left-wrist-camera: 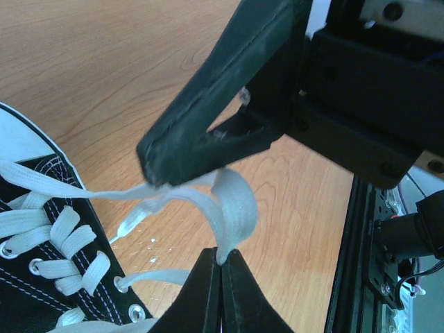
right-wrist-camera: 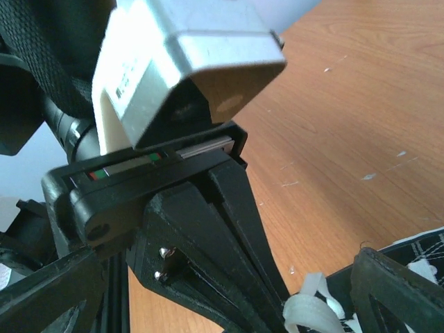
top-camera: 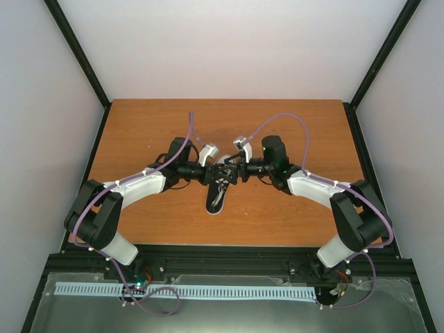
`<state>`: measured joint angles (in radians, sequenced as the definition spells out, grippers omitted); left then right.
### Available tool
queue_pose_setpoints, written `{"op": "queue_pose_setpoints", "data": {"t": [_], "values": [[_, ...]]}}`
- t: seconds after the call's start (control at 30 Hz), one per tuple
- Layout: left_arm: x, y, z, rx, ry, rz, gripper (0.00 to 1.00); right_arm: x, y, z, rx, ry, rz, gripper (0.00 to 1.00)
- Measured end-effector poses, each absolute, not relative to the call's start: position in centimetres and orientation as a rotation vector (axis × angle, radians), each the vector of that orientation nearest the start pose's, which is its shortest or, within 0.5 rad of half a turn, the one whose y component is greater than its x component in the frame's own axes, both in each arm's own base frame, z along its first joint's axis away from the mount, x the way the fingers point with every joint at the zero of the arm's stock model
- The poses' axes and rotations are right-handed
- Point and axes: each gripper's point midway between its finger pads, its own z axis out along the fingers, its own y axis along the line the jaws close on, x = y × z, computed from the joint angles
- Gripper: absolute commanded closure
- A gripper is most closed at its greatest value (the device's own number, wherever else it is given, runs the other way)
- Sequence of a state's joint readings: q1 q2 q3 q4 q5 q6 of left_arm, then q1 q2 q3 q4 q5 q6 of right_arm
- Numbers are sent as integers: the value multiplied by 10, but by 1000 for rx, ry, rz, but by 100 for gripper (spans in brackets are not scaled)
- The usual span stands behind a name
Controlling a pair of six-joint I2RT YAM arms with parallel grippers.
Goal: Tie the shoes
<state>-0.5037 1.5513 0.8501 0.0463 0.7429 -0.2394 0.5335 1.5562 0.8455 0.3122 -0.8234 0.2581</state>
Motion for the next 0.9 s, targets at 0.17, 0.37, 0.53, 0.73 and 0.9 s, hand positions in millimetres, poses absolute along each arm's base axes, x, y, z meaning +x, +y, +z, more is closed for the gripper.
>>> {"op": "queue_pose_setpoints", "data": {"t": [0.17, 0.37, 0.53, 0.73, 0.9], "values": [[294, -295, 143, 728, 2179, -1227, 99, 285, 329, 170, -856, 1918, 1345, 5], [293, -296, 144, 732, 2177, -1234, 99, 278, 332, 151, -846, 1967, 1362, 5], [293, -296, 144, 731, 2177, -1233, 99, 282, 323, 158, -825, 1968, 1258, 5], [293, -295, 146, 731, 2171, -1230, 99, 277, 297, 186, -808, 1903, 1132, 8], [293, -295, 151, 733, 2158, -1229, 99, 279, 272, 161, -735, 1986, 1056, 23]]}}
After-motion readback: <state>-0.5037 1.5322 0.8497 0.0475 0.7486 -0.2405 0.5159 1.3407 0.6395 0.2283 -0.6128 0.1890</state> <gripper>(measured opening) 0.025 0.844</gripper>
